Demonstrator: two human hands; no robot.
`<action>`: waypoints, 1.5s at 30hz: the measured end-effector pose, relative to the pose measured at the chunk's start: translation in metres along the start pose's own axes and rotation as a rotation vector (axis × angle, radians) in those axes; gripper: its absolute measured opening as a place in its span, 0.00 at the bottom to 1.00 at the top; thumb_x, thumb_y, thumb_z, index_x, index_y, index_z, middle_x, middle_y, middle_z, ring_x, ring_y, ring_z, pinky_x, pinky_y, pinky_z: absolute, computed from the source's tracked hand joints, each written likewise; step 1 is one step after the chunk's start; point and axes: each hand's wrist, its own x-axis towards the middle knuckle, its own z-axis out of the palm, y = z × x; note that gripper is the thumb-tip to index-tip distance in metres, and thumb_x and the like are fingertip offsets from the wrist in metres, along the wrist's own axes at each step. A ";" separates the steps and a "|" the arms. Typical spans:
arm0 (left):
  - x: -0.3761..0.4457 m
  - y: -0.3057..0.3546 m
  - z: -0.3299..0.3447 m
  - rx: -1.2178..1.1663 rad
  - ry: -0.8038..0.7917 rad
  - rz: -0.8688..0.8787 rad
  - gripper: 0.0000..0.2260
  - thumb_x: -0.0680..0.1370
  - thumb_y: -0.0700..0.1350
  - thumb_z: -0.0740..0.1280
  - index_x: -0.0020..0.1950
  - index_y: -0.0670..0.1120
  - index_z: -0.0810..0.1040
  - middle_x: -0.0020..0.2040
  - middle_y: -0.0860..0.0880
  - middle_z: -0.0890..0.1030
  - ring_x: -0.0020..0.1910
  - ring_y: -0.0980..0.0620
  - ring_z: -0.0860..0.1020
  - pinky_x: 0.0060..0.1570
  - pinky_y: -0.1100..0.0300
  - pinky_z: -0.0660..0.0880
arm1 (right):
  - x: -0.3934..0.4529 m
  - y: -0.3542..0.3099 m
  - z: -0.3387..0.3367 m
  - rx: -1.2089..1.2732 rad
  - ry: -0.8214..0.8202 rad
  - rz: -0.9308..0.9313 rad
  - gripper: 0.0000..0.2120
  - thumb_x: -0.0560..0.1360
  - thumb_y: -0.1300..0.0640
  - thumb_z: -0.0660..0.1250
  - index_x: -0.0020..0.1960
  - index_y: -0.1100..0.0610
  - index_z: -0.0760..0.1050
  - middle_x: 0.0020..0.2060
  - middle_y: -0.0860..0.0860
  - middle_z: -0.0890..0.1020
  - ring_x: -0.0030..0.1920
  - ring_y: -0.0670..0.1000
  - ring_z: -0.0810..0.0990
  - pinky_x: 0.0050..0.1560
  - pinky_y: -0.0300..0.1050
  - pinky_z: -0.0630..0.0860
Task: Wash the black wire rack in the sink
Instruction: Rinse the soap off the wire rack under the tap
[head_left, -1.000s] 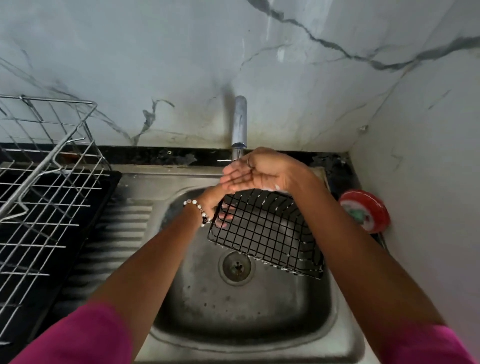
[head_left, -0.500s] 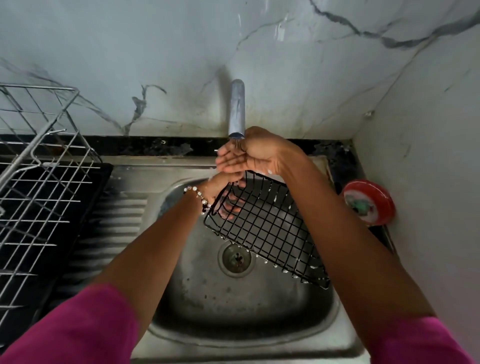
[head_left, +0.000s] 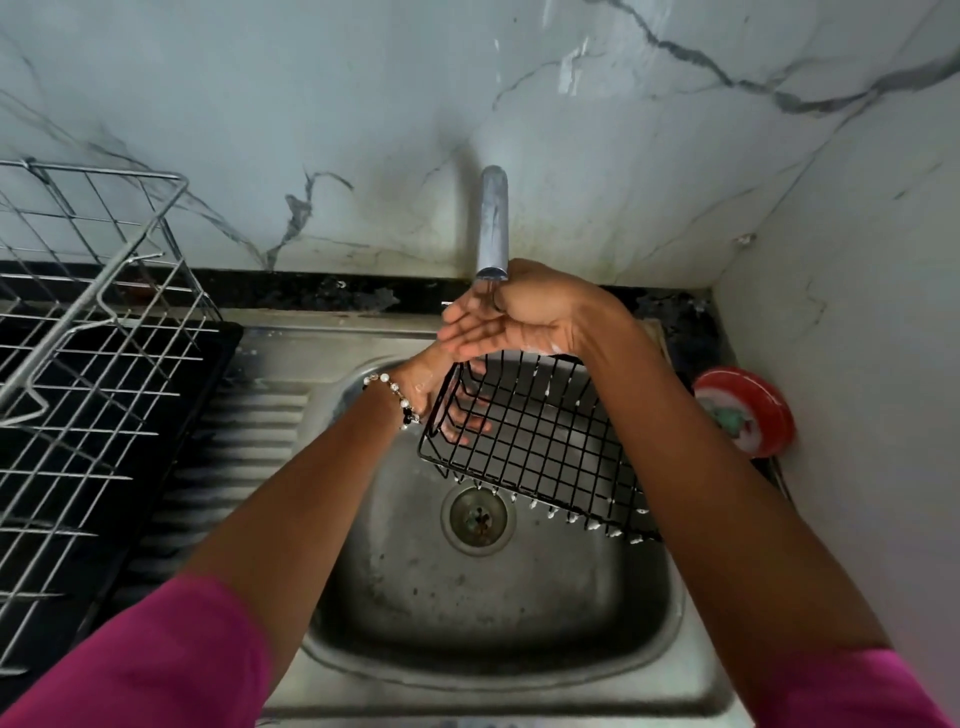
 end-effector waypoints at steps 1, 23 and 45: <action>0.000 0.000 -0.001 0.001 -0.017 0.010 0.28 0.77 0.67 0.58 0.64 0.46 0.68 0.59 0.38 0.75 0.50 0.34 0.79 0.53 0.35 0.73 | 0.001 0.000 0.001 0.004 0.005 0.009 0.12 0.79 0.71 0.54 0.56 0.74 0.73 0.50 0.70 0.80 0.53 0.65 0.82 0.54 0.56 0.79; -0.008 -0.017 -0.025 -0.044 -0.070 -0.050 0.38 0.77 0.70 0.50 0.72 0.41 0.68 0.57 0.36 0.75 0.51 0.33 0.78 0.38 0.39 0.80 | 0.013 -0.002 0.006 0.032 0.132 0.014 0.12 0.81 0.67 0.54 0.56 0.73 0.73 0.47 0.68 0.80 0.51 0.63 0.82 0.52 0.55 0.80; 0.011 -0.031 -0.017 -0.419 -0.071 0.422 0.19 0.82 0.54 0.52 0.60 0.45 0.78 0.57 0.43 0.80 0.50 0.39 0.81 0.64 0.33 0.68 | -0.003 0.011 0.003 0.001 -0.068 0.001 0.13 0.80 0.69 0.54 0.60 0.73 0.73 0.54 0.69 0.79 0.56 0.63 0.81 0.59 0.55 0.77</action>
